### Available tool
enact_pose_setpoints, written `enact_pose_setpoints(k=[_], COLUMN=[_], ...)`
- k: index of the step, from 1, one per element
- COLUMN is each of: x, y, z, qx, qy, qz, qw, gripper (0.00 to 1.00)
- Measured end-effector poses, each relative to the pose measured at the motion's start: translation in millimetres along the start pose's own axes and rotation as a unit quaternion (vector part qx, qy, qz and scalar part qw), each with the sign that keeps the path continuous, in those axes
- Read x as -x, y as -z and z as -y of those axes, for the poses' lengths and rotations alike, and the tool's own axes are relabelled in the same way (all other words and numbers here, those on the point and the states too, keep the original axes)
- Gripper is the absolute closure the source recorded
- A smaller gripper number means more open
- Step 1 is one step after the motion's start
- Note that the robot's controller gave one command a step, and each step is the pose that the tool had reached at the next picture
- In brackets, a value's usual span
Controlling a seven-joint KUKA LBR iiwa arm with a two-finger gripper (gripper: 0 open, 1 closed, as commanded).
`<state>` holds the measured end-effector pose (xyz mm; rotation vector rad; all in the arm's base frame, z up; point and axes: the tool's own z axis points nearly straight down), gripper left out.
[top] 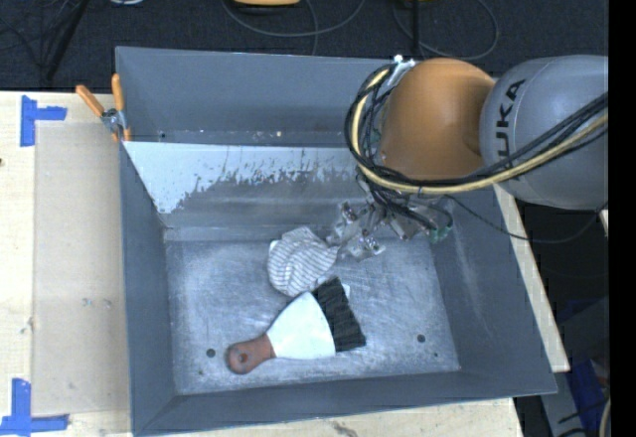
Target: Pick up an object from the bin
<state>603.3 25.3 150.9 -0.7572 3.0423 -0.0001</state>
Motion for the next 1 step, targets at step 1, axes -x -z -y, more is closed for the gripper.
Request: enact_pose_setpoints(k=[1], x=[-2.8], y=[70.9], z=[1.0], qx=[0.001], qy=[-0.012], qz=[-0.0022], qw=[0.9999], gripper=[1.00])
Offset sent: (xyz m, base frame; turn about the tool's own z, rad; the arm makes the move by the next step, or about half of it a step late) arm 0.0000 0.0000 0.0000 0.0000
